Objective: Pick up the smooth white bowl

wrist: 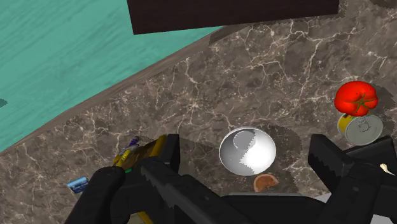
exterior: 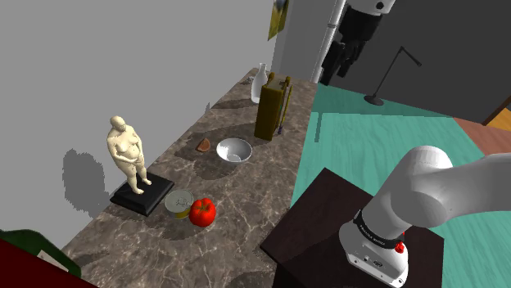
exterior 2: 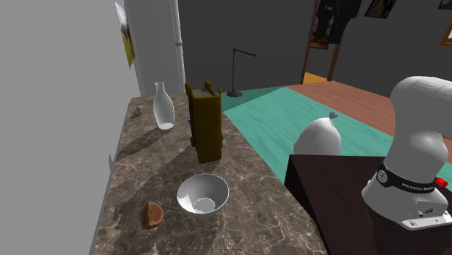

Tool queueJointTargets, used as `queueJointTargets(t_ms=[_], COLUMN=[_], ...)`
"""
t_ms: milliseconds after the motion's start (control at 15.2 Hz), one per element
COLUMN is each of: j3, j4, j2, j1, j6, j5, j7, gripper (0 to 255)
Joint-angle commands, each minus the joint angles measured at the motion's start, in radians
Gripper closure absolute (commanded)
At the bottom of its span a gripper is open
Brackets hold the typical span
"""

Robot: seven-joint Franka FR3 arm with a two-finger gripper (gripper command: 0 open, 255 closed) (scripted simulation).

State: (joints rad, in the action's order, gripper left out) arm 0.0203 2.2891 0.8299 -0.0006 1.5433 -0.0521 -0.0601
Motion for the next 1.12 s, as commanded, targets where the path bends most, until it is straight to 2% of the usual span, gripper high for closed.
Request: queueJointTargets(t_ms=[0,528,1056], j3=[0.000,0.058,0.114], j4=[0.000,0.120,0.149], j2=[0.000,-0.155,-0.396], j1=[0.000,0.009,0.028], j6=[0.000,0.278,0.547], j5=[0.000,0.000,0.027], j7=[0.000,0.057,0.129], gripper=[0,0,0])
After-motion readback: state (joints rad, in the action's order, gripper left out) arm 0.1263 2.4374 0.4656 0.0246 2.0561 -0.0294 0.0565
